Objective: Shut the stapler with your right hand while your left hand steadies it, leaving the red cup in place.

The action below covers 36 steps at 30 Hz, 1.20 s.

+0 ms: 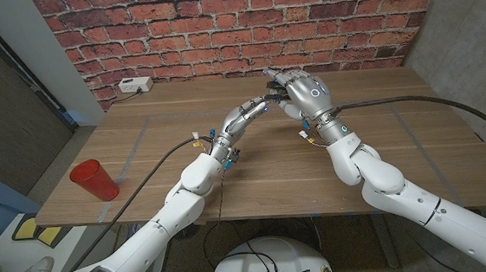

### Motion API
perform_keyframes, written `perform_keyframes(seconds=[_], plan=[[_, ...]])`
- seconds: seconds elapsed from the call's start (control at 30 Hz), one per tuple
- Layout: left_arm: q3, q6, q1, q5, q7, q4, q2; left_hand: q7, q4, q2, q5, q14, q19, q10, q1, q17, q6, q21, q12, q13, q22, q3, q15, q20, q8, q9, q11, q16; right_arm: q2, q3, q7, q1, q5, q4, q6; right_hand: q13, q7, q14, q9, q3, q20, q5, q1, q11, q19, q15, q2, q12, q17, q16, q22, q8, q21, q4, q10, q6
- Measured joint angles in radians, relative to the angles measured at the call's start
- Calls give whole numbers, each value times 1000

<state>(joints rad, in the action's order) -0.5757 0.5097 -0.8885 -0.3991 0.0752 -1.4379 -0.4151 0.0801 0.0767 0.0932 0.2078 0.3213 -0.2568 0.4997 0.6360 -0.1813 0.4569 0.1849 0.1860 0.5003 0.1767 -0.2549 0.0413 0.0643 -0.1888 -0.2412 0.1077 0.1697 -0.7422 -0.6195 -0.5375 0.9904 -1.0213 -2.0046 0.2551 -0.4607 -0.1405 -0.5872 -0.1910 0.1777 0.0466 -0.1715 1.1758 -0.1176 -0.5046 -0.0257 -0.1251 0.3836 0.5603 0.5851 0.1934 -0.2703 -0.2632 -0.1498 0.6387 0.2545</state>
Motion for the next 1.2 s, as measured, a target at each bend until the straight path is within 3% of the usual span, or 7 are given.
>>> perform_keyframes(seconds=[0.03,0.27,0.5,0.87,1.1,1.2], plan=[[0,1,2,0,0,3,2,0,0,0,0,0,0,0,0,0,0,0,3,0,0,0,0,0,0,0,0,2,1,0,-10,0,8,1,-6,-6,1,-25,0,3,2,-2,0,-4,-2,-20,0,22,5,5,0,0,0,3,17,9],[0,10,8,-6,9,14,10,-6,0,0,0,0,4,0,0,0,-6,0,3,-5,0,0,0,-4,0,0,0,4,7,7,-52,5,49,12,-36,-6,-22,-47,-2,12,2,-3,0,7,-1,-27,0,47,11,5,2,0,-8,-2,28,39],[0,19,10,-12,15,27,15,-6,4,0,0,0,5,0,0,5,-6,0,3,-8,0,4,0,-5,0,5,0,4,14,12,-95,6,86,24,-79,-6,-35,-96,-2,24,0,-2,0,39,-14,-19,0,47,32,5,5,5,-19,0,60,98],[7,34,8,-20,20,39,16,-6,0,0,0,0,5,0,0,5,-5,0,3,-14,0,7,0,-5,-4,5,0,8,34,16,-150,-1,128,49,-134,-6,-57,-117,-2,36,0,-1,11,52,-25,-1,10,47,57,7,11,12,-34,0,73,154],[13,47,5,-29,27,46,16,-9,0,0,0,0,5,0,0,5,-2,0,11,-16,0,8,0,-5,-6,6,0,8,45,17,-173,-3,152,58,-162,-6,-62,-128,-12,44,0,1,22,62,-25,10,22,47,81,-16,22,-1,-57,-1,83,293],[15,52,4,-36,35,51,15,-9,0,0,0,0,9,0,0,5,-2,0,11,-19,0,8,0,-9,-8,9,0,8,53,17,-191,-2,164,59,-182,7,-57,-135,-21,44,0,2,22,64,-25,17,22,47,97,-35,28,-24,-74,-1,85,397]])
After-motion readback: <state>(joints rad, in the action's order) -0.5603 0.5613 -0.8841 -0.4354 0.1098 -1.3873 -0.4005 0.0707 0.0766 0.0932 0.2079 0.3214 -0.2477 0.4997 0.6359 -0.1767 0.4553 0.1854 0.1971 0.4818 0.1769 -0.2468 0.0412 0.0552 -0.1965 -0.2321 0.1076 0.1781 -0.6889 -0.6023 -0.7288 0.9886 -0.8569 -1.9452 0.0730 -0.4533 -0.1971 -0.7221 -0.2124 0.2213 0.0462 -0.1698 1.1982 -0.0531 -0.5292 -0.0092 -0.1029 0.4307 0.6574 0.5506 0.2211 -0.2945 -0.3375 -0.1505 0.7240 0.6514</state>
